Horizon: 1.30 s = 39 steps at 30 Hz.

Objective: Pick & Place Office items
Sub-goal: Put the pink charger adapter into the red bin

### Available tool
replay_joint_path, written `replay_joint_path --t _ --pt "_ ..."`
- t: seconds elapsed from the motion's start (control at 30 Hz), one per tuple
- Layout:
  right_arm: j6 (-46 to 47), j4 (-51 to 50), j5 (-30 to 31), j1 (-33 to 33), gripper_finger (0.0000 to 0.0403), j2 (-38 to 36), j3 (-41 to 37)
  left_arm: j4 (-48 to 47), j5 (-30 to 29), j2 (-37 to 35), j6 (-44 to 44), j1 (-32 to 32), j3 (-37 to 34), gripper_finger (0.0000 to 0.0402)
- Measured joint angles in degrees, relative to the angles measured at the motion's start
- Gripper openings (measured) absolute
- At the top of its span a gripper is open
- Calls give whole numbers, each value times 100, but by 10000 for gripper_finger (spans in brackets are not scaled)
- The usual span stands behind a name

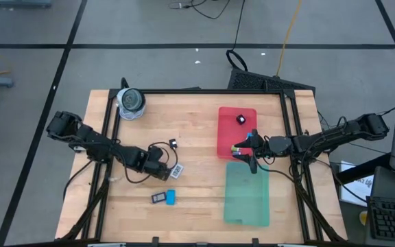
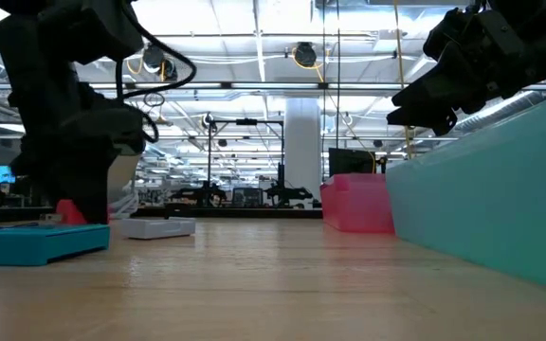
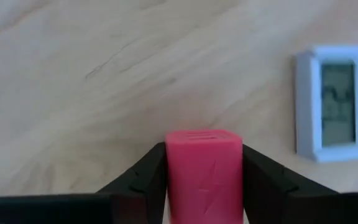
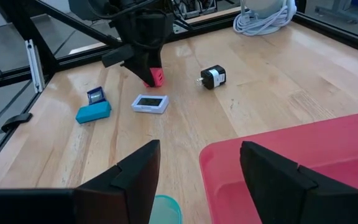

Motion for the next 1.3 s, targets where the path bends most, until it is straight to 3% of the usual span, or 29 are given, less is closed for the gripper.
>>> replay_joint_path --t 0.23,0.53,0.73,0.83,0.97,1.2,1.3 --pt "1 184 0 0 208 4 0 133 31 42 2873 -4 337 155" --pt "262 1334 -24 2 206 719 0 656 -1627 68 6190 -149 1568 163" --pt "12 2714 -593 2 206 1569 0 1822 -1748 63 7740 -133 1869 156" --pt "-227 3502 -868 8 205 1946 0 2376 -1539 64 7937 -128 1869 159" --pt "-772 4189 -904 128 205 2326 25 3077 -757 202 7654 -118 1875 163" --pt "-3129 4154 -901 773 205 2821 380 4177 1360 535 4999 276 1875 155" --pt "-4167 4152 -693 1114 207 3105 665 4064 1783 615 4391 489 1876 156"
